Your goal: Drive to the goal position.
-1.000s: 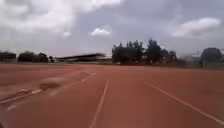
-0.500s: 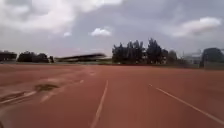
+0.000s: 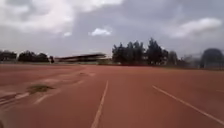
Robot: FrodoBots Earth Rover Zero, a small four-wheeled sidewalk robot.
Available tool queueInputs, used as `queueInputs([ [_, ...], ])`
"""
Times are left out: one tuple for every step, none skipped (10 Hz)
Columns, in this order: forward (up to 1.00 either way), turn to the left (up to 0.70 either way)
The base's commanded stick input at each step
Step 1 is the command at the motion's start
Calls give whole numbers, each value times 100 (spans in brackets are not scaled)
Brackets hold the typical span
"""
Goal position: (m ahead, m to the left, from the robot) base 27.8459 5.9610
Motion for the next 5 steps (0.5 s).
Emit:
queueInputs([
  [45,0],
  [45,0],
  [45,0],
  [45,0],
  [45,0],
])
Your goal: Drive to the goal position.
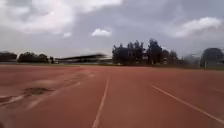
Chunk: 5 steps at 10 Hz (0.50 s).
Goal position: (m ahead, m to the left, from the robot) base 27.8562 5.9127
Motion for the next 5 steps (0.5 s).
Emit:
queueInputs([
  [45,0],
  [45,0],
  [45,0],
  [45,0],
  [45,0],
])
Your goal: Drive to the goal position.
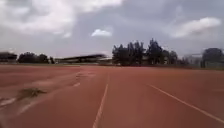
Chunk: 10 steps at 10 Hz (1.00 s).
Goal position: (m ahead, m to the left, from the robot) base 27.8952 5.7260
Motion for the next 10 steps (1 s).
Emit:
queueInputs([
  [45,0],
  [45,0],
  [45,0],
  [45,0],
  [45,0],
  [45,0],
  [45,0],
  [45,0],
  [45,0],
  [45,0],
])
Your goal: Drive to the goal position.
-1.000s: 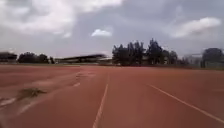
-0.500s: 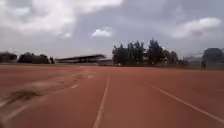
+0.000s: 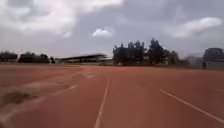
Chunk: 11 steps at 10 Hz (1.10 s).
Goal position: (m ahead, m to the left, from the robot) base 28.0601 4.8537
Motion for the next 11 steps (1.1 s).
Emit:
queueInputs([
  [45,0],
  [45,0],
  [45,0],
  [45,0],
  [45,0],
  [45,0],
  [45,0],
  [45,0],
  [45,0],
  [45,0],
  [45,0],
])
